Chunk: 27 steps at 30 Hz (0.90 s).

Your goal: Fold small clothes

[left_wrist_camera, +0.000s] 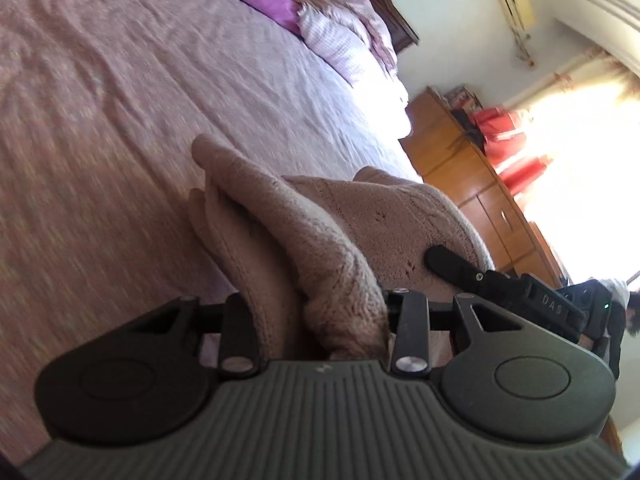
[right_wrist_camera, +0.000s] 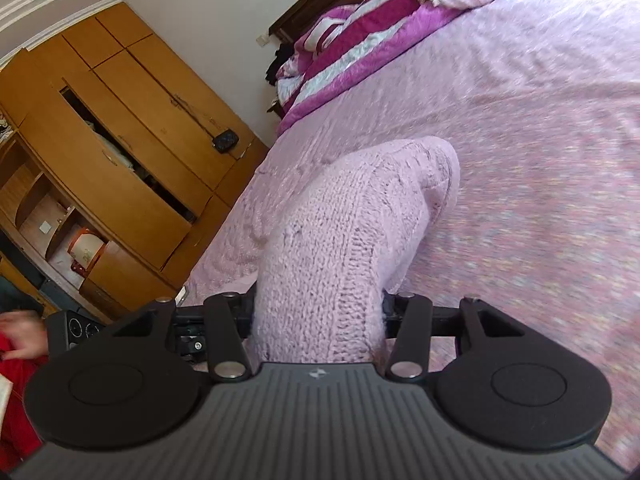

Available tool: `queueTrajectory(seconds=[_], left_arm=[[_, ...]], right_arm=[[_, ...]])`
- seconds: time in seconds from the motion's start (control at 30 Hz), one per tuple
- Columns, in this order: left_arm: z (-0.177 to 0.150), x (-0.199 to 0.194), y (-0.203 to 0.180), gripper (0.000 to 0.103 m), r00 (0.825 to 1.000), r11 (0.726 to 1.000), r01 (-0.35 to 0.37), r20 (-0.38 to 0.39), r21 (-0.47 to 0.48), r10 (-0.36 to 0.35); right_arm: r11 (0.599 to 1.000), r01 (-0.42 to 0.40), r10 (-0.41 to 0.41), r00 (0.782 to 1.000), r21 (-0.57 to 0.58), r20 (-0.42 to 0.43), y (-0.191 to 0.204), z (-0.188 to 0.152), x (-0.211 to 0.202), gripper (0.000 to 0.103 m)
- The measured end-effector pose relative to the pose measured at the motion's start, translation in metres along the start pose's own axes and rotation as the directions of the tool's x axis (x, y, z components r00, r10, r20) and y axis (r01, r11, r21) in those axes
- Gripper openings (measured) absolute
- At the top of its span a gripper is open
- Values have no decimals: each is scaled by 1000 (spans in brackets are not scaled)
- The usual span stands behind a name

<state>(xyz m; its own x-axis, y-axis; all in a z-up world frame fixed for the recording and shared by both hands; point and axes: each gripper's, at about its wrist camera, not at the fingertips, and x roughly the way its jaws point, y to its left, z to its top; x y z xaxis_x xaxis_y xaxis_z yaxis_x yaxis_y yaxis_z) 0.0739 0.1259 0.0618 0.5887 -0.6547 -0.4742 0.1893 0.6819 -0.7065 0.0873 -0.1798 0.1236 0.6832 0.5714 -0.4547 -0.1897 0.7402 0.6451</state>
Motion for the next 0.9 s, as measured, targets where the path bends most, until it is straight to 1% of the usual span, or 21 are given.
queueTrajectory(seconds=[0.07,0.1,0.17,0.23,0.3,0.37,0.4,0.5,0.53,0.73,0.8,0.83,0.87,0.9], left_arm=[[-16,8,-3,39,999,1000,-13,-32,17,14],[-24,15,-2,39,998,999,-26,-61,29,28],[-39,28,1,39,990,996,-80,-115,43,85],[-48,33,5,40,986,992,-108,-122,64,115],[-49,35,8,43,986,994,-97,-129,57,104],[-48,38,11,49,983,992,-107,-145,64,116],[-48,38,12,49,982,992,-110,-147,60,118],[-48,35,8,51,981,990,-127,-143,61,134],[-45,35,4,52,980,989,-133,-140,60,141],[-57,11,6,54,983,989,-137,-117,49,142],[-62,-1,3,55,982,986,-157,-93,64,162],[-64,-6,-1,57,981,981,-174,-77,87,180],[-65,-8,-3,61,977,974,-195,-61,112,203],[-69,-12,-7,62,972,964,-225,-40,139,232]], right_arm=[[999,34,-34,999,-13,-3,-9,-15,-15,54],[999,50,-50,999,-11,-11,-16,-24,-19,54],[996,86,-85,996,25,-41,-37,-44,-20,54],[991,127,-124,991,51,-57,-57,-62,-19,56],[991,119,-116,992,69,-45,-71,-73,-19,60],[990,97,-95,995,105,-23,-81,-81,-23,62],[989,94,-93,996,111,-16,-81,-84,-23,62],[990,113,-113,994,85,5,-72,-90,-23,66],[990,119,-121,993,80,11,-70,-92,-25,68],[983,180,-183,981,40,64,-58,-107,-40,78],[978,207,-210,975,36,79,-55,-111,-49,80],[976,217,-219,973,29,80,-53,-112,-52,82],[974,227,-228,971,21,78,-50,-114,-56,83],[972,236,-236,969,11,78,-48,-115,-61,83]])
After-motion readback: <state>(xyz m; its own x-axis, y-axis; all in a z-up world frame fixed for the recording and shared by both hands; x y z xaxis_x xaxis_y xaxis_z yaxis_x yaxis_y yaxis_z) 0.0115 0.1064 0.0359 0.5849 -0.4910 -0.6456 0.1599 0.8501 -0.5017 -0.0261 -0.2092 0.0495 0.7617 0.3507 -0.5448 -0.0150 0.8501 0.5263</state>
